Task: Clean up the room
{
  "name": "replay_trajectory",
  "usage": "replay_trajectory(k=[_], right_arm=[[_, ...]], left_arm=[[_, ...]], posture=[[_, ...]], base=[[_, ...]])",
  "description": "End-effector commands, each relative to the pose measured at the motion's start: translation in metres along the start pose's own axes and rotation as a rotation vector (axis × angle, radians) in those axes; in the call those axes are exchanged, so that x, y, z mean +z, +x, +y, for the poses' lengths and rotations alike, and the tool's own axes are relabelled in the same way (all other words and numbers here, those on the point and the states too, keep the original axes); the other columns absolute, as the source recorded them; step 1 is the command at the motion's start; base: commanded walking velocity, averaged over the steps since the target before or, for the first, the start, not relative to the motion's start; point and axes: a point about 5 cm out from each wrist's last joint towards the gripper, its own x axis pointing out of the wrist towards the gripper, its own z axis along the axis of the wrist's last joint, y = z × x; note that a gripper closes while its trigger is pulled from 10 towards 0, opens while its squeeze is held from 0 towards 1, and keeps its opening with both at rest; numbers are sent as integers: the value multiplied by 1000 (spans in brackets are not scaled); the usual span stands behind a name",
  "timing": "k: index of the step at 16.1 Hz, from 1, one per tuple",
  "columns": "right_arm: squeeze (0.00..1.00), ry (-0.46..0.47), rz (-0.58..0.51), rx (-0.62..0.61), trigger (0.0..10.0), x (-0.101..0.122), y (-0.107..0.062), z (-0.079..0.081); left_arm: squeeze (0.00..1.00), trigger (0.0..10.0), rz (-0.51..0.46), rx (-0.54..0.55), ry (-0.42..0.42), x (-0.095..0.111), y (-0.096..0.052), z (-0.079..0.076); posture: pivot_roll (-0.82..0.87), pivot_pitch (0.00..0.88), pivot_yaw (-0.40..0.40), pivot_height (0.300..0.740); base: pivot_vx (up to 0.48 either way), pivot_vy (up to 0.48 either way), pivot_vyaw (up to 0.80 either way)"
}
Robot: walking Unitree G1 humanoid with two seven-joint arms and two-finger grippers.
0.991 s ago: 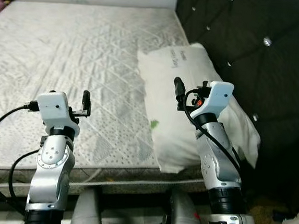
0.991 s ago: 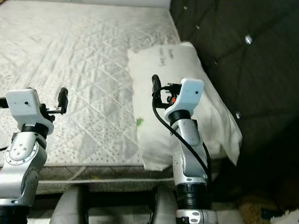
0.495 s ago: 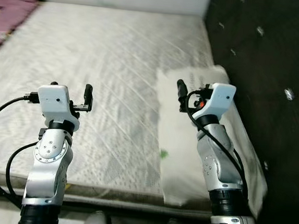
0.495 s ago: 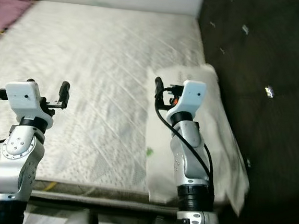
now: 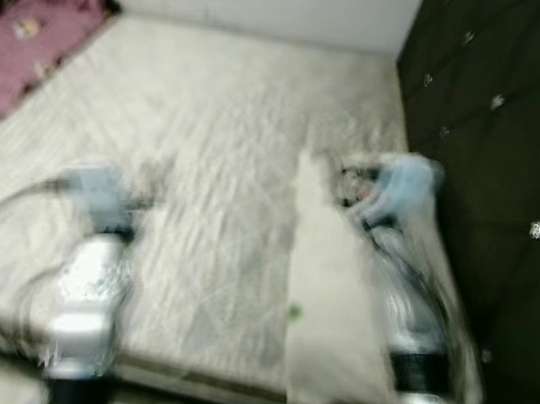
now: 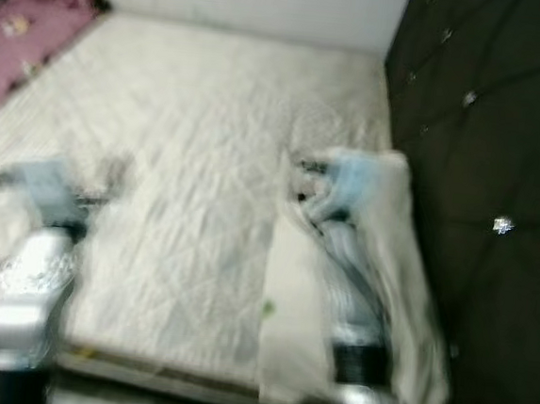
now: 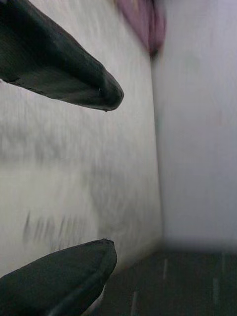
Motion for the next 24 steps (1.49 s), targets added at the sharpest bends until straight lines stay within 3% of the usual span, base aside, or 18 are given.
replay_trajectory(k=[1, 2, 4, 5, 13, 19, 24], right_arm=[[0, 18, -19, 59, 10000, 4, 2, 20], [1000, 29, -18, 57, 10000, 3, 1, 19], [1000, 28, -24, 60, 10000, 4, 1, 20], [16, 17, -7, 48, 10000, 1, 1, 19], [0, 16, 5, 56, 10000, -1, 1, 21], [0, 13, 2, 66, 10000, -1, 2, 23], [0, 6, 5, 77, 10000, -2, 3, 24]], left_arm=[[0, 10000, 27, 51, 27, -4, -4, 17], [0, 10000, 30, 51, 25, -5, -4, 17], [0, 10000, 33, 58, 18, -4, -4, 18], [0, 10000, 35, 57, 16, -4, -4, 18], [0, 10000, 46, 32, -1, -5, -4, 17], [0, 10000, 33, 25, -1, -3, -4, 18], [0, 10000, 26, 19, -19, -1, -3, 15]], posture=[[-73, 0, 7, 740], [-73, 0, 7, 740], [-73, 0, 8, 740], [-73, 0, 8, 740], [-68, 0, 10, 740], [-65, 0, 10, 740], [-65, 0, 7, 740]], base=[[0, 0, -406], [0, 0, 0], [0, 0, 0], [0, 0, 0], [0, 391, 0], [0, 480, -394], [0, 96, 0]])
